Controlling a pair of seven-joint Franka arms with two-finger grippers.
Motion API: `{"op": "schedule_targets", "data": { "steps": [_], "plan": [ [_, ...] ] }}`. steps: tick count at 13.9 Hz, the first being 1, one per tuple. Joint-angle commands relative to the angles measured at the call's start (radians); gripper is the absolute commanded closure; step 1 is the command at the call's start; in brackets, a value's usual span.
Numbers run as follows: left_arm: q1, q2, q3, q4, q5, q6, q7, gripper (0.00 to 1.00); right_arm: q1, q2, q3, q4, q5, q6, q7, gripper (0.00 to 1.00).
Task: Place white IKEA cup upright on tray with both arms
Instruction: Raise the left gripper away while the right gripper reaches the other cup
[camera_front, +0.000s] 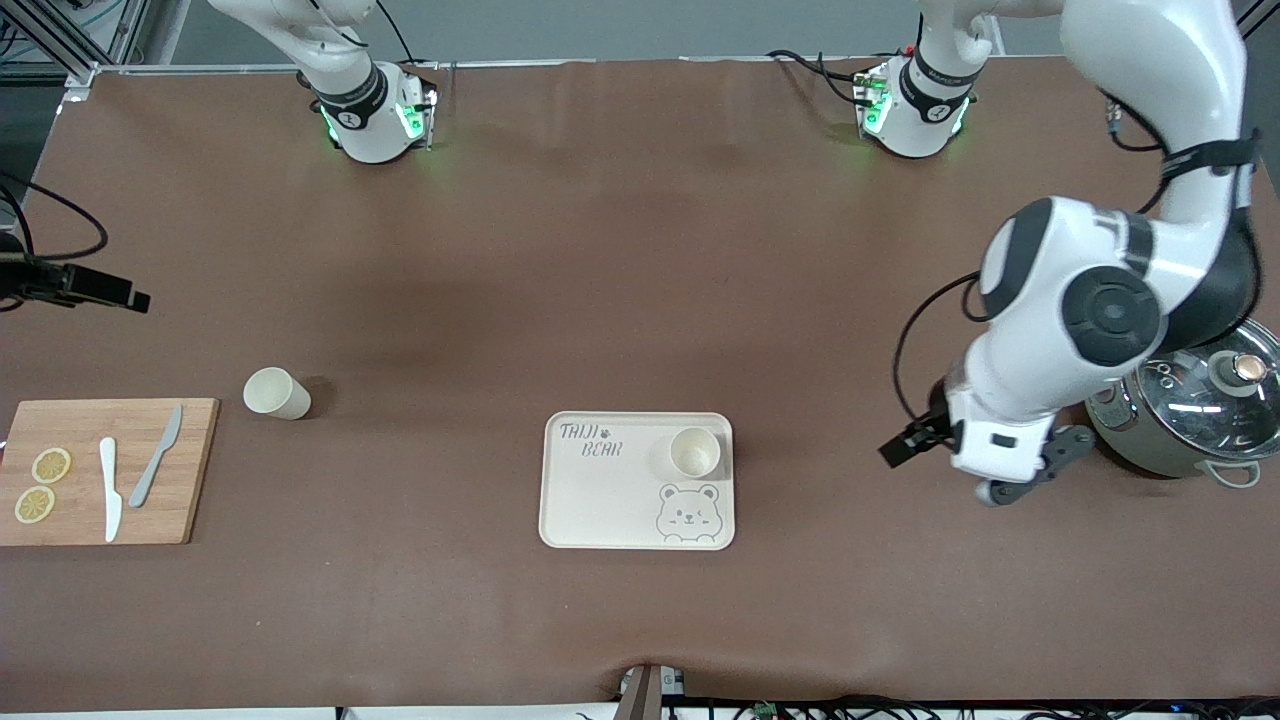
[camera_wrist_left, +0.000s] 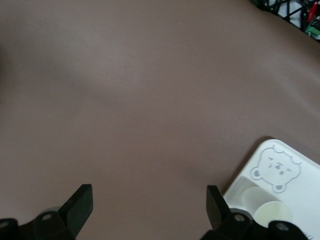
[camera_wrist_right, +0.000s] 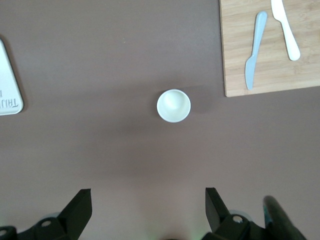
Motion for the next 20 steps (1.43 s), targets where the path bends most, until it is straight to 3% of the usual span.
{"op": "schedule_targets", "data": {
  "steps": [1,7,12,18,20],
  "plan": [
    [0.046,-0.074,-0.004,-0.034,0.020,-0.062,0.086,0.00,-0.018,0.088,0.010,0.023,0.012,0.064,0.001,0.00],
    [0.155,-0.249,-0.012,-0.143,0.006,-0.114,0.394,0.00,-0.019,0.217,0.009,0.010,0.013,0.146,-0.006,0.00],
    [0.214,-0.318,-0.015,-0.137,0.000,-0.213,0.582,0.00,-0.048,0.337,0.009,-0.015,0.030,0.191,-0.006,0.00],
    [0.217,-0.315,-0.008,-0.100,-0.002,-0.213,0.589,0.00,-0.070,0.277,0.007,-0.255,0.020,0.427,-0.043,0.00],
    [0.215,-0.315,-0.012,-0.097,0.002,-0.213,0.609,0.00,-0.079,0.269,0.007,-0.287,0.020,0.442,-0.062,0.00]
  ]
}}
